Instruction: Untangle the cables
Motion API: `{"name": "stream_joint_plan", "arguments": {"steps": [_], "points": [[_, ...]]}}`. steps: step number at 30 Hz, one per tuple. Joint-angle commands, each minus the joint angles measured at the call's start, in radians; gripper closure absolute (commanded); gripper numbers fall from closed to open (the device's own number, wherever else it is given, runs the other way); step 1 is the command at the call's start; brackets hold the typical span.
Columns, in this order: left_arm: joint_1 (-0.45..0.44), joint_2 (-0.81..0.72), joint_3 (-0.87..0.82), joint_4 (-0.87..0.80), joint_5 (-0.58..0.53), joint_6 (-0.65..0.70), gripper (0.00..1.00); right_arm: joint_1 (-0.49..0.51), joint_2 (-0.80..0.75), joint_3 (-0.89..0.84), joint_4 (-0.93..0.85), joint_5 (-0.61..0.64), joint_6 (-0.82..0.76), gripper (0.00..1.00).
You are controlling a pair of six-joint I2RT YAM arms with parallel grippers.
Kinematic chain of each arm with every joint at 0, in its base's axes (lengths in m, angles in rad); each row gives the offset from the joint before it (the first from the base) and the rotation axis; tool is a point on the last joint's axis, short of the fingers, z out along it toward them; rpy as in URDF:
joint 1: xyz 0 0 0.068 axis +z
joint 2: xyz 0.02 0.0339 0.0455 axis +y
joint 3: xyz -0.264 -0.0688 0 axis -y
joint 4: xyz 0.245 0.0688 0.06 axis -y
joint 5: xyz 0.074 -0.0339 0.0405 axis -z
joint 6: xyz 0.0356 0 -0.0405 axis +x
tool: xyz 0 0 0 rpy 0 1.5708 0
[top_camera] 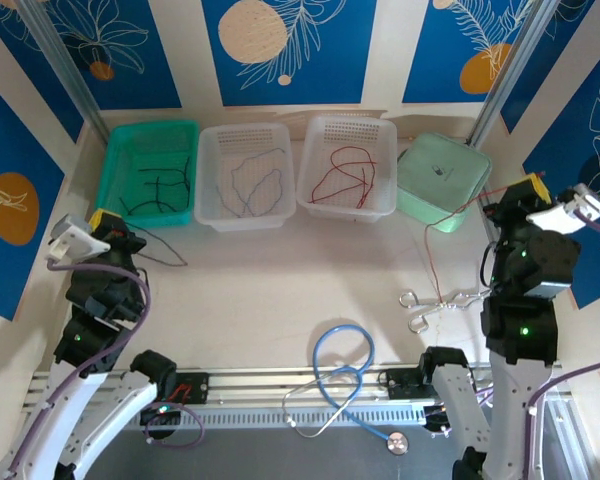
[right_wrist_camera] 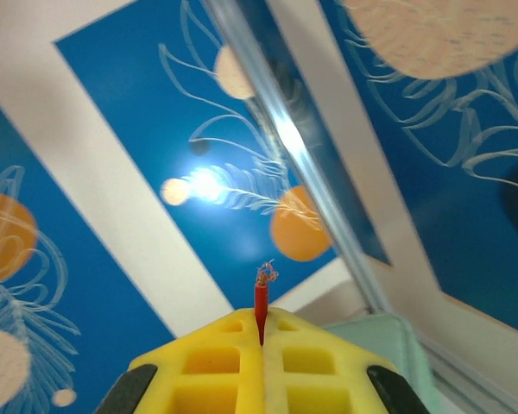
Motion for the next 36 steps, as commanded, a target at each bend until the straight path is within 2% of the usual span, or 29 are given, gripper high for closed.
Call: {"name": "stream_joint_plan", "arguments": {"steps": [1,7,15,18,22,29,33,36], "points": [[0.01,0.009,0.006,-0.003,0.041,-0.04,1.0,-0.003,0.059,0.09,0.1,-0.139,0.05,1.0],[0.01,0.014,0.005,-0.028,0.059,-0.07,1.0,0.016,0.197,0.219,0.201,-0.239,0.117,1.0],[0.01,0.017,0.004,-0.048,0.09,-0.116,1.0,0.131,0.423,0.443,0.365,-0.223,0.139,1.0],[0.01,0.02,0.013,-0.072,0.103,-0.128,1.0,0.198,0.536,0.576,0.415,-0.203,0.062,1.0],[0.01,0.013,0.012,-0.099,0.11,-0.156,1.0,0.237,0.694,0.786,0.434,-0.216,0.014,1.0],[0.01,0.001,0.002,-0.12,0.121,-0.183,1.0,0.282,0.985,1.16,0.344,-0.22,-0.065,1.0],[0.01,-0.01,-0.004,-0.123,0.123,-0.192,1.0,0.319,1.058,1.107,0.323,-0.189,-0.122,1.0],[0.01,-0.021,-0.004,-0.134,0.121,-0.193,1.0,0.357,1.075,0.906,0.38,-0.169,-0.171,1.0]]}}
